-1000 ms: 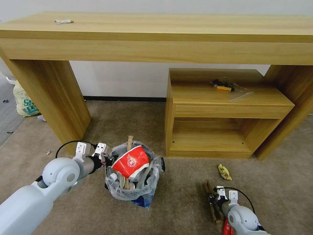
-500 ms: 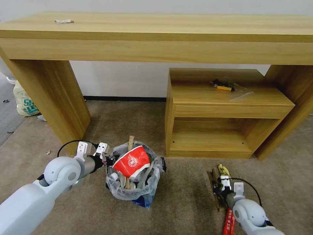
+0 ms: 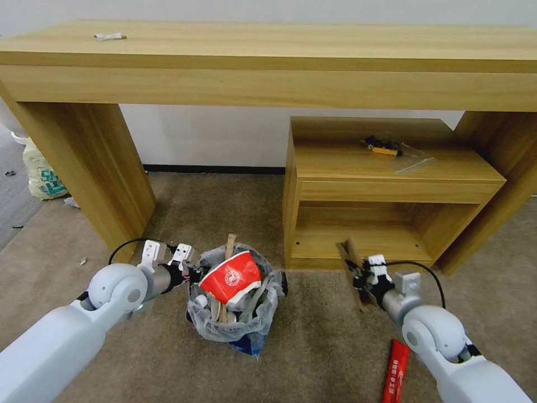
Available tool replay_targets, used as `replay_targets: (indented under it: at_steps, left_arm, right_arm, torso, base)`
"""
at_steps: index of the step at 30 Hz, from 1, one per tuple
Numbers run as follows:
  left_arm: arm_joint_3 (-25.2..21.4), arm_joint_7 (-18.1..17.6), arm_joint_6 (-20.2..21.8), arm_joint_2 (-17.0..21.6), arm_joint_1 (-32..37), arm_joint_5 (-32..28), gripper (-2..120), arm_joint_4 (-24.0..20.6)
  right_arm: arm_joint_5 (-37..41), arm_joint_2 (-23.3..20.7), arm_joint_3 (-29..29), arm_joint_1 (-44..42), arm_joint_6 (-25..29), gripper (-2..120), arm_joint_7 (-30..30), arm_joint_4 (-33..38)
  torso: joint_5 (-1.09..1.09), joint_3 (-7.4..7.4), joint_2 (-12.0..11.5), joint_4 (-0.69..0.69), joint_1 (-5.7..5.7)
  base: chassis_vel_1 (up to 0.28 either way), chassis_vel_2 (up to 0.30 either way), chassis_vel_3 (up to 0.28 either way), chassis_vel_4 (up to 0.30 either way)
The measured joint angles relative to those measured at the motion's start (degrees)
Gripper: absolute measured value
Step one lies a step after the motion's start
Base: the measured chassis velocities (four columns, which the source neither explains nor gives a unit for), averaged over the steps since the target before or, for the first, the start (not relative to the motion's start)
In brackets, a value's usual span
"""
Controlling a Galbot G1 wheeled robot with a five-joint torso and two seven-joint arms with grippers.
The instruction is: Pick up the trash bin and place the garbage on the floor into it.
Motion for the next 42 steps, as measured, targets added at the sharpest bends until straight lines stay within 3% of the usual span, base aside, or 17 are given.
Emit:
replay_targets:
  at_steps: [9, 16, 26, 34, 42]
  left_arm:
    - [2.4, -0.1, 0.0, -0.3, -4.1, -0.8, 0, 1.8]
    - [4.5, -0.7, 0.0, -1.5, -7.1, -1.4, 0, 2.9]
    - [5.3, -1.4, 0.0, -2.1, -8.0, -1.8, 0, 3.0]
    - [5.3, -3.0, 0.0, -2.4, -8.3, -2.6, 0, 1.9]
    - [5.2, -3.6, 0.0, -2.6, -8.4, -3.1, 0, 1.4]
  right_arm:
    - [6.7, -1.3, -3.6, 7.7, -0.9, 0, -4.3, 5.5]
    - [10.0, 0.0, -9.5, 15.3, 3.3, 0, -9.9, 1.6]
    - [12.7, 3.5, -17.5, 20.5, 3.8, 0, -9.5, 0.2]
    - [5.5, 9.9, -24.6, 22.7, 6.5, 0, -9.7, -7.9]
    - [3.3, 11.9, -26.7, 23.1, 6.2, 0, -8.7, -10.2]
  torso:
    - [0.0, 0.0, 0.0, 0.0, 0.0]
    - [0.01, 0.0, 0.0, 0.0, 0.0]
    - [-0.01, 0.0, 0.0, 0.0, 0.0]
    - [0.0, 0.0, 0.0, 0.0, 0.0]
    - [0.0, 0.0, 0.0, 0.0, 0.0]
  base:
    - [0.0, 0.0, 0.0, 0.0]
    - [0.0, 0.0, 0.0, 0.0]
    - [0.0, 0.0, 0.0, 0.0]
    - [0.0, 0.0, 0.0, 0.0]
    - [0.0, 0.0, 0.0, 0.0]
